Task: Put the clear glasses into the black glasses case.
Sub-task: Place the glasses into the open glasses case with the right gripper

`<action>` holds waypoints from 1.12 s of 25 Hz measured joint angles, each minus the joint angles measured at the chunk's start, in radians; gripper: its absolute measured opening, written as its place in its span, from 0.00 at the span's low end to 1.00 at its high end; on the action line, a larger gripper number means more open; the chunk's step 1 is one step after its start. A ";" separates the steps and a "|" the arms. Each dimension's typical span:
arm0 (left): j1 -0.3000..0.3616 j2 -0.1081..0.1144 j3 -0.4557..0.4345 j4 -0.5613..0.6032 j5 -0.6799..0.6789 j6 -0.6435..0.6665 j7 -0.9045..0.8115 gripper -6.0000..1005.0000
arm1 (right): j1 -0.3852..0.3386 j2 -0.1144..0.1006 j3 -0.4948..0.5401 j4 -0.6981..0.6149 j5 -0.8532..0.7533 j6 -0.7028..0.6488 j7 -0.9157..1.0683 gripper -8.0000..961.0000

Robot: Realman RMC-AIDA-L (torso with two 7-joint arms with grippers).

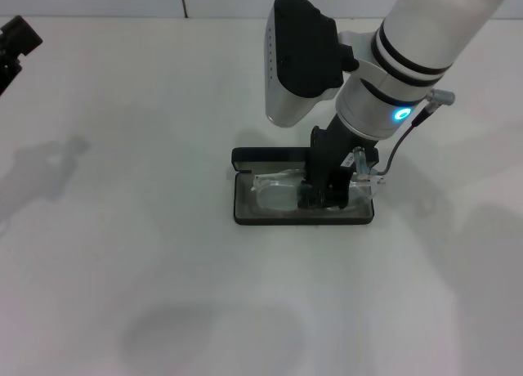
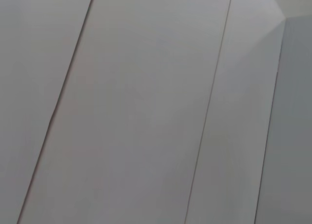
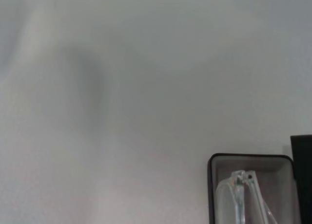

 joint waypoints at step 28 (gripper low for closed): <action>-0.004 -0.001 0.000 -0.011 0.000 -0.002 0.010 0.13 | -0.001 0.000 0.002 0.017 0.009 0.034 0.001 0.18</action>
